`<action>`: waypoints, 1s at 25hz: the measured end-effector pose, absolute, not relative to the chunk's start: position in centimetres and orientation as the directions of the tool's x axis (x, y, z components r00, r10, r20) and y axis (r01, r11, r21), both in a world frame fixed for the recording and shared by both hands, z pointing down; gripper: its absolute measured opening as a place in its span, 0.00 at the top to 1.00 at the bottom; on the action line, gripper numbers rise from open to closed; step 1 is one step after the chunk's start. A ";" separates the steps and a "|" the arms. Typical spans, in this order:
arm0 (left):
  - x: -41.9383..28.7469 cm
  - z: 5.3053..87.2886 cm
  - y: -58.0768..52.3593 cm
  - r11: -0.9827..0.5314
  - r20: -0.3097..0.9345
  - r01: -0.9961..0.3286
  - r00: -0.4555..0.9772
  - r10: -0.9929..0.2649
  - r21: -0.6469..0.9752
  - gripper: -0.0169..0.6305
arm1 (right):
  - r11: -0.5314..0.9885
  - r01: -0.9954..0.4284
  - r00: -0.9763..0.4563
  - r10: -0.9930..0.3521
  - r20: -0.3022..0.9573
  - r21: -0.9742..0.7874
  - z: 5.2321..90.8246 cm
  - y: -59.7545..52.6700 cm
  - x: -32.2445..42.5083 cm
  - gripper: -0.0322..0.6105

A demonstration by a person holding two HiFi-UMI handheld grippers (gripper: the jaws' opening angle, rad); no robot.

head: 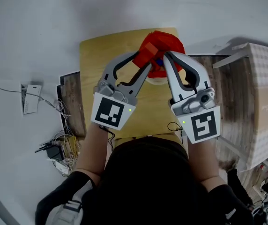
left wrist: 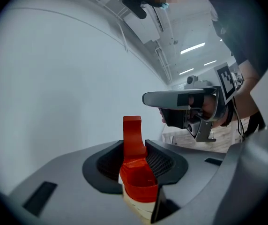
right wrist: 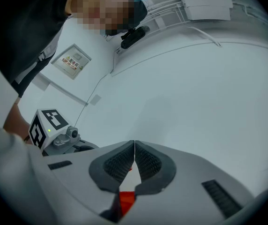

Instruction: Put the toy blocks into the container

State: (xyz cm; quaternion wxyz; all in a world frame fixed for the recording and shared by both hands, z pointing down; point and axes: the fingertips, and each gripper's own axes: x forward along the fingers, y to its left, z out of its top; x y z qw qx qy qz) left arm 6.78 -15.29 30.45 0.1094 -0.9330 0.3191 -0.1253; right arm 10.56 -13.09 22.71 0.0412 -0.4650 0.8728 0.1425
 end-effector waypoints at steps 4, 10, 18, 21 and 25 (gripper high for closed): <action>8.1 32.2 -15.8 -0.783 0.244 -0.530 0.753 -0.611 -0.326 0.74 | 0.535 -0.825 -0.564 -0.801 -0.200 0.182 23.4 -13.7 11.6 0.91; 8.7 36.5 -17.7 -0.771 0.485 -0.488 0.599 -0.637 -0.408 0.74 | 0.542 -0.821 -0.569 -0.802 -0.182 0.177 24.3 -14.8 13.4 0.91; 10.1 38.1 -17.7 -0.800 0.533 -0.488 0.599 -0.598 -0.349 0.74 | 0.553 -0.817 -0.576 -0.798 -0.177 0.163 24.8 -15.4 15.0 0.90; 10.2 38.7 -17.5 -0.802 0.550 -0.487 0.587 -0.594 -0.345 0.74 | 0.559 -0.813 -0.581 -0.794 -0.177 0.161 24.9 -15.2 15.3 0.91; 10.5 40.7 -17.2 -0.824 0.604 -0.488 0.575 -0.552 -0.289 0.51 | 0.570 -0.807 -0.590 -0.789 -0.173 0.153 25.2 -15.2 15.6 0.91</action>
